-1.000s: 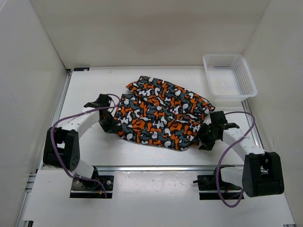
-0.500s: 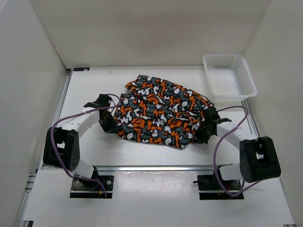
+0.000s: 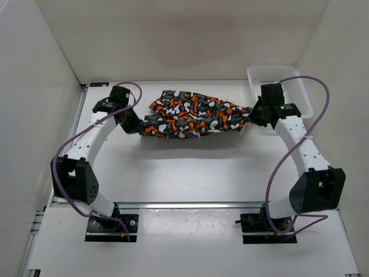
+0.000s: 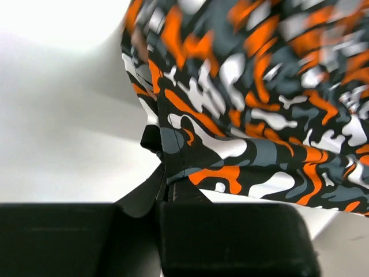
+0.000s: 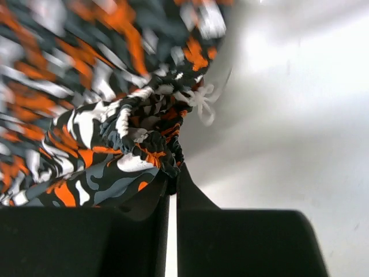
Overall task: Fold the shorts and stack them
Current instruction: Flatten the shorts out
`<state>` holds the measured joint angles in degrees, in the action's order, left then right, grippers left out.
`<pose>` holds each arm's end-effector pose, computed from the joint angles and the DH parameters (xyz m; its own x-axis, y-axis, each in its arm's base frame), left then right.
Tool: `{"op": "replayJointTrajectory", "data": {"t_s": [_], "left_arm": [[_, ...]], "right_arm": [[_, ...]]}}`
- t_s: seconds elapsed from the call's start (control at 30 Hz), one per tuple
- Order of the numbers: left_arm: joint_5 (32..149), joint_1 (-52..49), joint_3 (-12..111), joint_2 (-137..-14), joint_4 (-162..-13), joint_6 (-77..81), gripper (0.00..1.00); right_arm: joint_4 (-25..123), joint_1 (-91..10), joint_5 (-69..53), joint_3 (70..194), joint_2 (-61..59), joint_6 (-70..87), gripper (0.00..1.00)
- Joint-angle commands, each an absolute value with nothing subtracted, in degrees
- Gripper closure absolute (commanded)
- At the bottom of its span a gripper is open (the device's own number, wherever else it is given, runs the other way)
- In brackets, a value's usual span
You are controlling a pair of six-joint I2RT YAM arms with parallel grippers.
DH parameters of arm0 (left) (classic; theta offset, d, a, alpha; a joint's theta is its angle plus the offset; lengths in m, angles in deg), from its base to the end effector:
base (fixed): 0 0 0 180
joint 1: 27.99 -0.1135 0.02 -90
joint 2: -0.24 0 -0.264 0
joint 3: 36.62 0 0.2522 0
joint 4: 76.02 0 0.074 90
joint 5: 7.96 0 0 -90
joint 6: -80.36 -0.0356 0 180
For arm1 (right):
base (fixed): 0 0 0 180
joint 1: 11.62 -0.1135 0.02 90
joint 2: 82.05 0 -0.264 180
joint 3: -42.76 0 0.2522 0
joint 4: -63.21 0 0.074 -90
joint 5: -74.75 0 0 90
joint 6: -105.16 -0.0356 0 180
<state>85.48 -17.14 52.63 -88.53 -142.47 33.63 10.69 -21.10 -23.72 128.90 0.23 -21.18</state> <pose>0.3052 -0.0607 0.2795 -0.7984 -0.5436 -0.2589 -0.4606 0.8283 -0.3190 0.3050 0.0456 0.3101 -0.6362 0.4880 -0.5976 0.3849 0.8720 0.3023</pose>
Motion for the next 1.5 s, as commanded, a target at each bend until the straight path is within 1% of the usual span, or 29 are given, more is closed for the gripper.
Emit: {"op": "replayJointTrajectory", "data": {"t_s": [0.0,0.03,0.13,0.17,0.2,0.27,0.3,0.37,0.47,0.53,0.57,0.6,0.67,0.7,0.73,0.77,0.87,0.97,1.07,1.2,1.3,1.43,1.47], "left_arm": [[81.6,-18.2,57.3,-86.5,-147.1,32.0,0.9],[81.6,-18.2,54.9,-86.5,-147.1,32.0,0.9],[81.1,-18.2,48.1,-85.7,-143.8,32.0,0.9],[81.1,-18.2,42.9,-85.7,-142.7,32.6,0.9],[81.6,-18.2,40.4,-85.7,-141.6,32.6,0.9],[81.6,-17.5,35.6,-87.7,-139.1,33.2,0.9],[82.3,-17.0,35.0,-88.3,-139.1,33.8,0.9],[82.9,-14.6,35.8,-88.8,-138.3,34.4,0.9],[82.9,-12.0,38.1,-88.8,-138.3,34.9,0.9],[83.4,-11.2,39.4,-88.8,-138.3,34.9,0.9],[83.4,-10.7,39.9,-88.8,-138.3,34.9,0.9],[83.4,-10.7,39.9,-88.3,-138.3,35.4,0.9],[84.0,-10.1,39.9,-88.3,-138.3,35.5,0.9],[84.0,-9.5,39.9,-88.3,-138.3,36.0,0.9],[84.0,-9.4,39.4,-88.8,-138.3,36.0,0.9],[84.0,-8.7,39.4,-88.8,-138.3,36.0,0.9],[84.0,-7.6,39.4,-89.4,-138.3,36.6,0.9],[83.4,-7.1,39.9,-89.9,-138.3,37.1,0.9],[83.4,-7.1,39.9,-89.9,-138.3,37.1,0.9],[83.4,-7.1,39.9,-89.9,-138.3,37.1,0.9],[83.4,-7.1,39.4,-89.4,-138.3,37.1,0.9],[82.7,-7.1,38.8,-88.9,-138.3,37.1,0.9],[82.7,-7.1,38.8,-88.9,-138.3,37.1,0.9]], "right_arm": [[1.8,-19.8,-32.1,134.1,-2.1,-13.2,1.0],[0.2,-19.8,-32.1,133.2,-2.8,-12.5,1.0],[-1.4,-18.3,-29.2,124.1,-4.9,-12.5,1.0],[-1.4,-17.7,-28.1,121.2,-5.4,-13.1,1.0],[-1.4,-15.8,-27.0,116.2,-5.4,-13.1,1.0],[-1.4,-12.9,-23.2,113.1,-5.4,-13.1,1.0],[-1.4,-9.6,-21.7,112.4,-3.6,-13.1,0.98],[-0.1,-7.2,-18.2,113.7,-1.6,-13.8,0.89],[1.7,-7.1,-13.9,116.8,0.4,-15.8,0.81],[2.3,-7.7,-12.9,116.8,0.4,-15.8,0.72],[2.8,-7.7,-12.9,115.9,-0.3,-15.8,0.63],[3.3,-7.7,-12.9,114.7,-1.2,-15.8,0.57],[3.3,-7.7,-13.4,110.0,-4.4,-15.8,0.39],[4.1,-7.7,-13.4,108.2,-5.7,-16.3,0.34],[4.9,-7.7,-12.3,104.4,-7.1,-16.8,0.34],[5.5,-7.7,-11.7,102.4,-10.0,-17.4,0.33],[5.5,-7.7,-10.9,96.5,-15.9,-20.3,0.33],[6.3,-7.7,-9.4,93.0,-20.3,-22.2,0.35],[9.4,-7.7,-7.4,91.9,-19.7,-23.7,0.38],[15.2,-7.7,-6.8,91.3,-14.8,-24.7,0.38],[19.0,-7.7,-6.8,91.3,-11.0,-25.4,0.42],[23.3,-8.2,-6.2,91.3,-6.6,-27.3,0.52],[24.7,-8.7,-6.2,91.3,-6.0,-27.3,0.58]]}}
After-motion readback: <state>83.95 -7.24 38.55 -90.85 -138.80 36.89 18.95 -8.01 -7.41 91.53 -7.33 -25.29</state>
